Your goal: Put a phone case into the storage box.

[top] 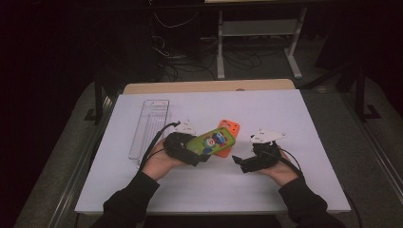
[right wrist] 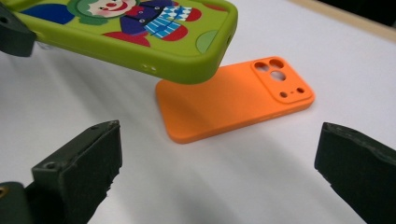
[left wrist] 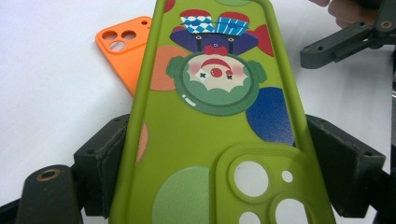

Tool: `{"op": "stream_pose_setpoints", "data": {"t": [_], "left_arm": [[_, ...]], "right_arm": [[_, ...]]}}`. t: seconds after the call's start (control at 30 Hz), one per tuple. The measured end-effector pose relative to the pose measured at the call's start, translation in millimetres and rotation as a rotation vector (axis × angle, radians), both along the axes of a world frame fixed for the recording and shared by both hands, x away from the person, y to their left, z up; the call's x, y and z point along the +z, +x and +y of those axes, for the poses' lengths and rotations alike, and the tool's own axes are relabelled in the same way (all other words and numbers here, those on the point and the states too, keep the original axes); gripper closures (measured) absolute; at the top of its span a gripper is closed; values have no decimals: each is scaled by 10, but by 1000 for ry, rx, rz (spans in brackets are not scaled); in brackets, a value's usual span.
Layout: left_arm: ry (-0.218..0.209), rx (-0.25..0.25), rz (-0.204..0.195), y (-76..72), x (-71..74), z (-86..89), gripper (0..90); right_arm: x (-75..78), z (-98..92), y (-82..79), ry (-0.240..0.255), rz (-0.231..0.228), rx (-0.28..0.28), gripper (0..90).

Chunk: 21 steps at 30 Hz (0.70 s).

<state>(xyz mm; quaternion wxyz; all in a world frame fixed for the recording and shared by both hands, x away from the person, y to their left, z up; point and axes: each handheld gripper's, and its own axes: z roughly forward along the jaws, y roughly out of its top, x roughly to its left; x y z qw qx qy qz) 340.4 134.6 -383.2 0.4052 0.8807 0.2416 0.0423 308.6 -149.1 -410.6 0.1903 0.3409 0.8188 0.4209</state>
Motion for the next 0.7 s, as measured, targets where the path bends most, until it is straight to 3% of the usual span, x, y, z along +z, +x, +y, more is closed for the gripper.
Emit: {"op": "stream_pose_setpoints", "data": {"t": [0.17,0.7], "left_arm": [[-4,2,2,-7,-5,-12,156],[-6,-13,3,-10,-2,-8,156]], "right_arm": [[13,4,-12,-25,-38,-4,0],[-26,123,-93,-227,-173,35,0]]}}
